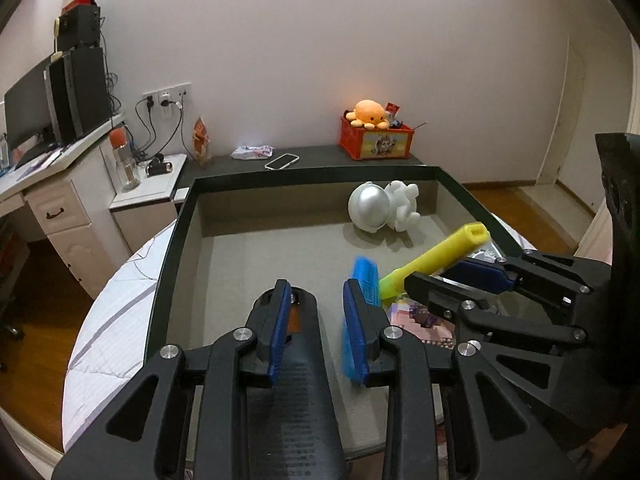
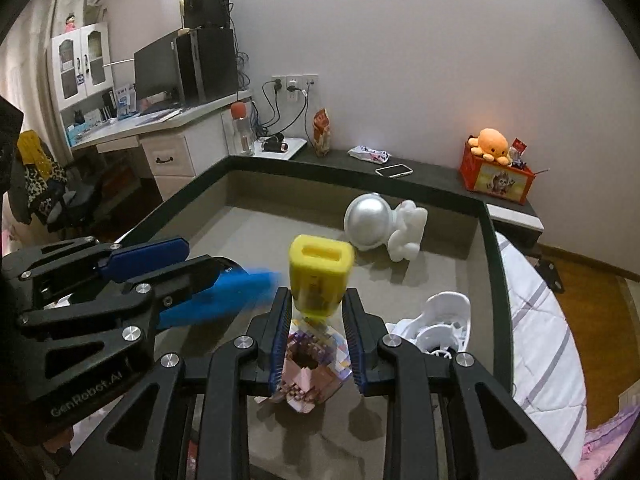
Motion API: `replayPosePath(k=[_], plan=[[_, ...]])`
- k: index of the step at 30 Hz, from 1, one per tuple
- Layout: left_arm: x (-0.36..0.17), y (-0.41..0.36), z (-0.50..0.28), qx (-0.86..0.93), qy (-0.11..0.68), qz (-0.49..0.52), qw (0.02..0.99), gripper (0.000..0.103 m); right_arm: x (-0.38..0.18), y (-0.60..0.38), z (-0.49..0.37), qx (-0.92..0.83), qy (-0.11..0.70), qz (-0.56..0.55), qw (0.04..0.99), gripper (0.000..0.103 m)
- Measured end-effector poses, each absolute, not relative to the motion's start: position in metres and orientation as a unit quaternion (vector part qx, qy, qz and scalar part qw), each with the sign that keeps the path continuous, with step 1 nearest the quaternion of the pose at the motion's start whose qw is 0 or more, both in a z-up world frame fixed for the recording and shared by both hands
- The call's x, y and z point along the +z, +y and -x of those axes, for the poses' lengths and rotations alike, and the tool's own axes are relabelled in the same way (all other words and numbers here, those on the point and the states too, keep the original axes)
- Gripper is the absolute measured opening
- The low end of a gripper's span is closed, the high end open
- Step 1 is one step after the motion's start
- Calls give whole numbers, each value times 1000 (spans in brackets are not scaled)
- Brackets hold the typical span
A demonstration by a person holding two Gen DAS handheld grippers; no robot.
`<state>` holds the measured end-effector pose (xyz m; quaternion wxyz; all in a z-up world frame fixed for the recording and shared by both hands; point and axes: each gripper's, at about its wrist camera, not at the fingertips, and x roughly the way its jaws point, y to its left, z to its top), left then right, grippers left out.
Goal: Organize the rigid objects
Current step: 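Carry both highlighters into the pink box and open both tools, then lift both open tools out of the box and back from the bed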
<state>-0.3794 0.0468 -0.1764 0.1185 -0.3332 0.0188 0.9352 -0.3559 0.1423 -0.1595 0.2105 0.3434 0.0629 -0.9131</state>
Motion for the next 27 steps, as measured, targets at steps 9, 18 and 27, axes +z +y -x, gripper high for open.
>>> replayPosePath(k=[9, 18, 27], plan=[[-156, 26, 368, 950, 3, 305, 73, 89, -145, 152, 348, -921, 40, -336, 193, 44], [-122, 8, 320, 961, -7, 273, 36, 103, -112, 163, 307, -940, 22, -289, 178, 78], [-82, -4, 243, 979, 17, 204, 14, 103, -75, 171, 242, -958, 10, -221, 183, 83]])
